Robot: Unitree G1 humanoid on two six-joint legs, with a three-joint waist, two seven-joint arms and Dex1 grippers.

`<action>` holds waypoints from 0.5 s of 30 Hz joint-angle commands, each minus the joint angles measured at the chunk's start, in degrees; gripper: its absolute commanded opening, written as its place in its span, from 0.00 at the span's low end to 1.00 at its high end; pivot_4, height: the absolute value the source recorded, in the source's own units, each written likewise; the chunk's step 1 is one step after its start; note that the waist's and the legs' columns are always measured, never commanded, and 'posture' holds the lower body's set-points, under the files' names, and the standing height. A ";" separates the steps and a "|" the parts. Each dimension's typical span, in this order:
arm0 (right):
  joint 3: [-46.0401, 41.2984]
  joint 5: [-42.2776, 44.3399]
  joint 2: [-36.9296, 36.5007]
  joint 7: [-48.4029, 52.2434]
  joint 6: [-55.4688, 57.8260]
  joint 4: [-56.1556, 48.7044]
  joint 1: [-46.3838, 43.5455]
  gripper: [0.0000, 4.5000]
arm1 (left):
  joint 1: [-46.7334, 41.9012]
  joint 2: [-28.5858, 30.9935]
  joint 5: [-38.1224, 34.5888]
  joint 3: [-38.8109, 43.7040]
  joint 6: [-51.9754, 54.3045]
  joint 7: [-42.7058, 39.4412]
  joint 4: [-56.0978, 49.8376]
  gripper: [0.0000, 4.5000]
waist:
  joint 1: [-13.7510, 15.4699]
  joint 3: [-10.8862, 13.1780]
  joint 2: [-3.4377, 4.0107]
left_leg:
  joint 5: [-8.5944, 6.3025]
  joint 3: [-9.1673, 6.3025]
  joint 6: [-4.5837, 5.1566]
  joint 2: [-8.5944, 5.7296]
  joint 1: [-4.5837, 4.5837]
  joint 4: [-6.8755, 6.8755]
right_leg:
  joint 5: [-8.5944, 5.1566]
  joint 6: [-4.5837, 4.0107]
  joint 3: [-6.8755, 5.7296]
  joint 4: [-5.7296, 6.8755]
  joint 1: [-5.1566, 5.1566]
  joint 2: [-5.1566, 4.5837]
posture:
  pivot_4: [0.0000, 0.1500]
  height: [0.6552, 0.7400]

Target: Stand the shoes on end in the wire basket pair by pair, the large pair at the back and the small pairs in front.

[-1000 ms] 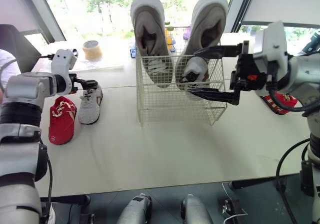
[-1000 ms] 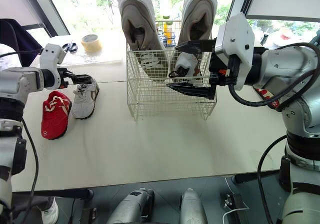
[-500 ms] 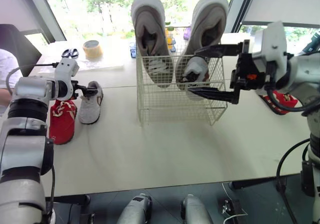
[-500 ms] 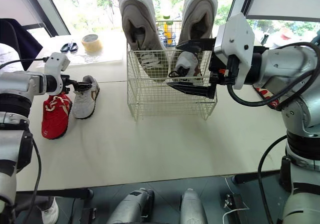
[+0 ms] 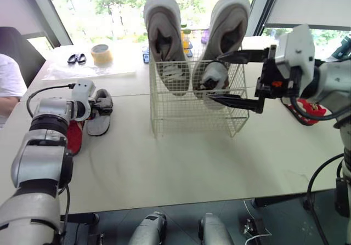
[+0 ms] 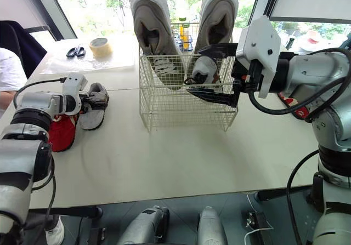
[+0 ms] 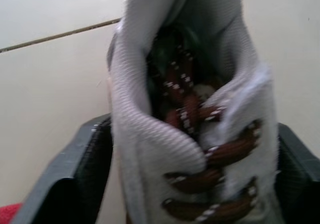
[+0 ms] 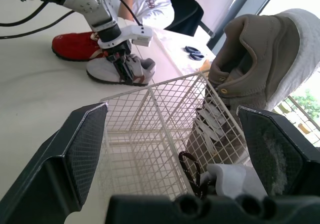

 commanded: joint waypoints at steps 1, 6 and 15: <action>-1.65 0.30 -0.69 -0.99 -0.09 -1.76 -0.92 1.00 | -0.44 -1.28 0.45 1.77 -0.32 1.44 2.99 0.43 | 0.38 -0.04 0.03 | 0.00 0.00 0.00 -0.01 0.01 0.01 | 0.00 0.00 -0.01 0.02 0.03 -0.01 | 1.00 1.00; -1.42 0.15 -0.86 -1.59 0.10 -1.66 -1.17 1.00 | -2.73 -1.25 -0.37 5.44 -1.02 3.52 3.44 0.14 | 0.93 -0.06 0.02 | 0.00 -0.04 0.01 -0.02 0.03 0.16 | 0.00 0.01 -0.07 0.08 0.14 -0.02 | 1.00 1.00; -1.13 -0.03 -0.64 -1.80 -0.33 -0.75 -1.65 1.00 | -6.14 -1.58 -10.75 17.07 -9.24 1.03 -15.67 0.10 | 0.94 0.15 -0.34 | 0.01 -0.09 -0.01 0.00 -0.19 0.18 | 0.01 0.01 -0.08 0.06 -0.06 -0.02 | 1.00 1.00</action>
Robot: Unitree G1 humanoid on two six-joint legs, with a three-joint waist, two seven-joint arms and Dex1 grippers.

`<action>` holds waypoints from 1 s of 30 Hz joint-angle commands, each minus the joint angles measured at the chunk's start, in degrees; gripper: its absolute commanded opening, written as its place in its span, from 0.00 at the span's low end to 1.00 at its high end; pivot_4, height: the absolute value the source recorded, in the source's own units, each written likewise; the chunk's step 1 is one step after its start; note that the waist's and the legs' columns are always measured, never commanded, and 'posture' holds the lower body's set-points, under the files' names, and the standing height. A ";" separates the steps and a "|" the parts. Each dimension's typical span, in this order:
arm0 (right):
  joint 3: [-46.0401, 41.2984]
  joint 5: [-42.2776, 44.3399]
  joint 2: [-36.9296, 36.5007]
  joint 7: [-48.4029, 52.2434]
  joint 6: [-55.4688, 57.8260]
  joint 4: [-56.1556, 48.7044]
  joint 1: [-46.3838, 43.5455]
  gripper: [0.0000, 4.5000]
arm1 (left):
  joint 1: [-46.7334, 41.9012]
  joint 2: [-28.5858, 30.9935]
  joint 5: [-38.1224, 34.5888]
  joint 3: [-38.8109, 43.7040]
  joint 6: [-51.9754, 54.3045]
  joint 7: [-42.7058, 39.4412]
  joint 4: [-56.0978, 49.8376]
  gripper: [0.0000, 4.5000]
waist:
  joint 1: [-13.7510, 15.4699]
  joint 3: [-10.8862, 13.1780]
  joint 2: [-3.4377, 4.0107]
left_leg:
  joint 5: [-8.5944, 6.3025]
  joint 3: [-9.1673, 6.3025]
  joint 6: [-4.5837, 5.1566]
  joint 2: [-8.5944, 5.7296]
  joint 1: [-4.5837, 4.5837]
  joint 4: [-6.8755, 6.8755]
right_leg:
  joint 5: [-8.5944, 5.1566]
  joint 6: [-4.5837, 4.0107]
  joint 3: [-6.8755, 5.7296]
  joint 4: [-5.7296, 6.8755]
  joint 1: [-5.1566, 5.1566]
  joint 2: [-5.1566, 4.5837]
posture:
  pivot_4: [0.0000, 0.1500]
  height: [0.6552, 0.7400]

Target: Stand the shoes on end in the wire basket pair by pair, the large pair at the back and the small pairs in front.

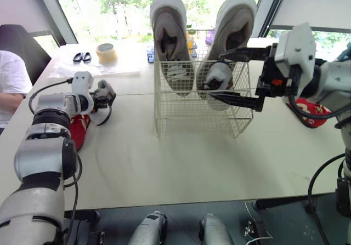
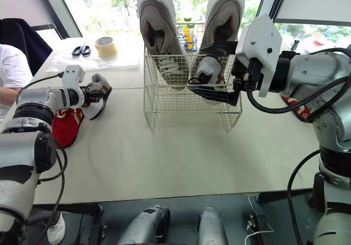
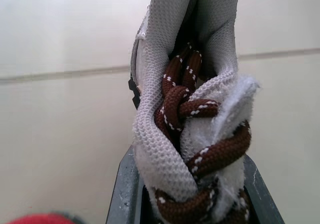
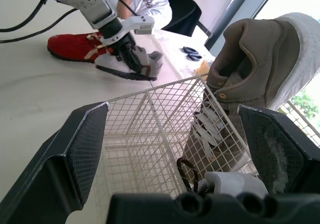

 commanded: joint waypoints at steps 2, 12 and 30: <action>-0.78 -0.38 -0.44 -0.14 -0.80 0.25 -2.06 1.00 | -0.83 -2.04 -9.71 8.52 -9.45 -1.51 -21.71 0.10 | -0.15 0.01 -0.03 | 0.00 -0.01 0.00 0.00 -0.05 0.02 | 0.00 0.00 -0.01 -0.07 0.00 -0.02 | 1.00 1.00; 1.39 -2.53 0.14 0.79 -2.15 4.18 -5.72 1.00 | 14.01 -25.81 -21.58 8.54 -18.83 9.45 -69.34 0.10 | -0.94 -0.04 0.03 | -0.01 0.09 0.01 0.04 0.12 -0.05 | 0.00 0.00 0.07 -0.14 0.10 -0.03 | 1.00 1.00; 0.99 -0.95 0.13 -0.66 2.08 0.89 -5.28 1.00 | 20.10 -38.38 10.38 -7.67 -75.44 20.41 -38.96 0.10 | 0.74 -0.05 0.01 | -0.03 0.17 0.05 0.00 0.13 0.04 | 0.02 -0.02 0.06 -0.18 0.16 -0.04 | 1.00 1.00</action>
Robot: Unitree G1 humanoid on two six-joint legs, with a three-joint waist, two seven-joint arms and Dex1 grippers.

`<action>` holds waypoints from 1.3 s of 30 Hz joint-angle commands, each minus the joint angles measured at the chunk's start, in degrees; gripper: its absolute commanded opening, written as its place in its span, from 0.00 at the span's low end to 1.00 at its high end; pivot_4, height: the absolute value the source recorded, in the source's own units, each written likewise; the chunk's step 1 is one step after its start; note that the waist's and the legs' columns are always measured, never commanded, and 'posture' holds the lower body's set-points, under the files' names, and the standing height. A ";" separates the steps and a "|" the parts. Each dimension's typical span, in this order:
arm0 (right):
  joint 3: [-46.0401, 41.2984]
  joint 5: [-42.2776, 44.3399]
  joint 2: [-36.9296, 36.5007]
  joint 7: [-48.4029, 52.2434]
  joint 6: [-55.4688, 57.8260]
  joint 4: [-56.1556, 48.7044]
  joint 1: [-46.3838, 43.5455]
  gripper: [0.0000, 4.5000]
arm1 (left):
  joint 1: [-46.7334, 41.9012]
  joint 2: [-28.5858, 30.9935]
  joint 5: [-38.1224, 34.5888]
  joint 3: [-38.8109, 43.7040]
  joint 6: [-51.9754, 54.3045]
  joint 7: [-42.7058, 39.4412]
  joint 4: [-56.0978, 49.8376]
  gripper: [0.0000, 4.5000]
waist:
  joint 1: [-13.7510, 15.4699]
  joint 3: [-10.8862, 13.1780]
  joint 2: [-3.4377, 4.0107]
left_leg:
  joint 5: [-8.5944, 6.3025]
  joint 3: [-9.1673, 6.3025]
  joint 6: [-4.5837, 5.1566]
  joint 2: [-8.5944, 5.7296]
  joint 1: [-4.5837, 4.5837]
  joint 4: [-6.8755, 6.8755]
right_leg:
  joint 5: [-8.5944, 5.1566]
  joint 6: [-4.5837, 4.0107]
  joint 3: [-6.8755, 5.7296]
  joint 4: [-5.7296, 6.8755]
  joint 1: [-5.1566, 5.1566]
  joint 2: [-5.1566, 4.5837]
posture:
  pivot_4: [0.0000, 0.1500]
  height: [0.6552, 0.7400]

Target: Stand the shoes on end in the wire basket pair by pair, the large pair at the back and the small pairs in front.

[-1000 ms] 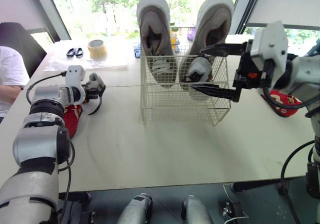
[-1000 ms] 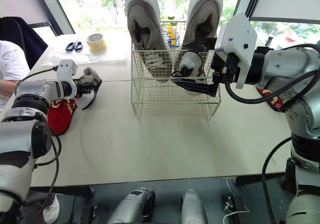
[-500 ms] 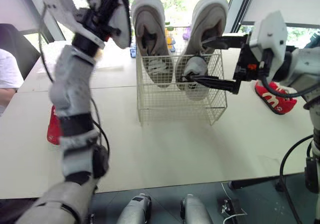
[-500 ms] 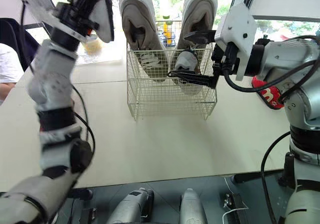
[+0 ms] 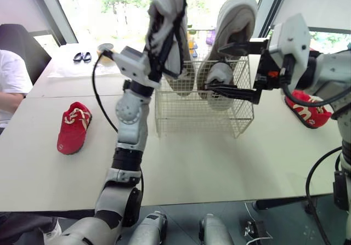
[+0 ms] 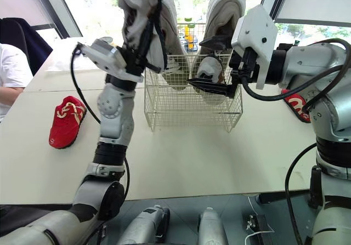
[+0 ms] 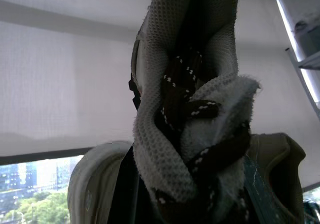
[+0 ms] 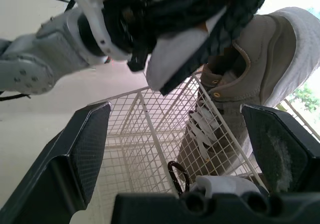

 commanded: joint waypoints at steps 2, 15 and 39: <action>-2.08 1.22 -0.42 -1.07 1.27 -2.62 -0.98 1.00 | -3.72 0.04 6.14 -1.11 -11.67 5.91 9.48 0.10 | 0.02 0.00 0.00 | 0.00 0.00 0.00 0.00 0.00 0.00 | 0.00 0.00 0.00 0.00 0.00 0.00 | 1.00 1.00; -4.41 2.64 -2.18 -1.96 3.80 -5.10 -0.04 1.00 | -4.88 -1.26 10.37 -3.29 -21.98 15.06 31.93 0.10 | 0.90 -0.17 0.03 | -0.01 -0.05 0.01 -0.04 0.08 0.03 | 0.08 0.07 -0.04 0.03 0.14 0.00 | 1.00 1.00; -4.30 2.78 -0.50 -2.71 2.04 -4.09 1.35 1.00 | 15.29 6.12 -20.11 -3.90 16.61 -9.78 -11.07 0.99 | 1.37 -0.43 0.24 | -0.35 -0.20 0.56 0.00 0.05 0.50 | 0.15 0.14 -0.13 0.03 0.33 0.07 | 1.00 1.00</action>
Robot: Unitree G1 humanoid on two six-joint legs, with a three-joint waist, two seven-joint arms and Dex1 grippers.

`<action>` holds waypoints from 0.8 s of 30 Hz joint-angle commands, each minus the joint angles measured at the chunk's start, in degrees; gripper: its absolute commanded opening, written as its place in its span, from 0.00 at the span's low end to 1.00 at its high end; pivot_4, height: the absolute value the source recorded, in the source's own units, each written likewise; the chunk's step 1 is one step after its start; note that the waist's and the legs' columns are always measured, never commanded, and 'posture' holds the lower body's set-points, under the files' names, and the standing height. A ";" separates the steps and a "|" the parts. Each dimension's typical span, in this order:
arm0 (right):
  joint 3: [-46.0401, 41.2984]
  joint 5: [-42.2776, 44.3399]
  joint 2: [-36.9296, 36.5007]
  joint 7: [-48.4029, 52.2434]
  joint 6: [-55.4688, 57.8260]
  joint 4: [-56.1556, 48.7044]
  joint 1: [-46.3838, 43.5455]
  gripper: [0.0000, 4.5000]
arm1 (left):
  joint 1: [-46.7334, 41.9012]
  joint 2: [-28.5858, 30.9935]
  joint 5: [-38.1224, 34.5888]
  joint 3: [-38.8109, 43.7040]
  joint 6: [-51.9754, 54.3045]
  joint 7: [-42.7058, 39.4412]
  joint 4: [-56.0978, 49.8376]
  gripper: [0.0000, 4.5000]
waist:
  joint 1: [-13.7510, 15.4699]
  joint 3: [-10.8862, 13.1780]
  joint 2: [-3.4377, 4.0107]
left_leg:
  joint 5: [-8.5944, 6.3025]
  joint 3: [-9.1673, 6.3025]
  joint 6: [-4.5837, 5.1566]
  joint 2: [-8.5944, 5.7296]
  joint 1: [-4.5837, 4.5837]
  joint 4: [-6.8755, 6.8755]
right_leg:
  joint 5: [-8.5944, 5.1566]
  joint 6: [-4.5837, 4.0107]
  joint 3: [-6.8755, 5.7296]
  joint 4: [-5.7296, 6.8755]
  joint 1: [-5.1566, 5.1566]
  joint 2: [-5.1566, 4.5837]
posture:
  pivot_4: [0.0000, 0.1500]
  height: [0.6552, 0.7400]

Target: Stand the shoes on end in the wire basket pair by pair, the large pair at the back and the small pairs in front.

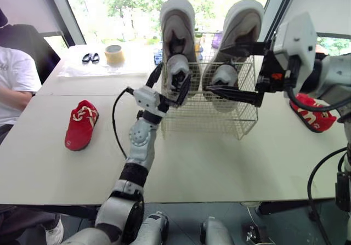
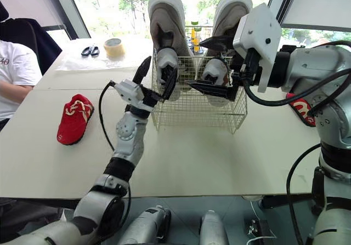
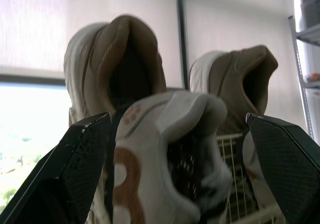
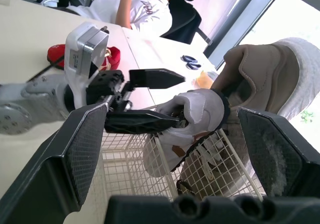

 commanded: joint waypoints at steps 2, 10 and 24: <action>-2.65 0.36 -0.74 -0.31 -0.83 -0.35 0.48 1.00 | 2.92 6.66 -12.65 1.66 18.69 -2.92 -20.17 0.99 | 0.01 0.03 -0.02 | 0.00 0.00 0.00 0.00 -0.07 0.00 | 0.00 0.00 0.02 0.00 -0.08 0.00 | 1.00 1.00; -12.59 -3.24 -4.83 -7.01 1.00 6.39 5.46 1.00 | 3.59 32.01 -43.77 10.67 57.23 -11.58 -38.11 0.99 | -0.04 0.05 0.03 | 0.00 0.04 -0.01 0.01 -0.05 -0.05 | -0.01 -0.01 0.09 -0.05 -0.09 0.02 | 1.00 1.00; -21.20 -17.52 -8.93 -8.67 -13.50 40.84 25.15 1.00 | 1.22 46.79 -51.04 8.40 78.62 -32.86 -37.68 0.99 | -1.54 0.07 0.25 | 0.24 0.25 -0.39 0.04 0.11 -0.57 | -0.02 -0.03 0.25 -0.17 -0.12 -0.02 | 1.00 1.00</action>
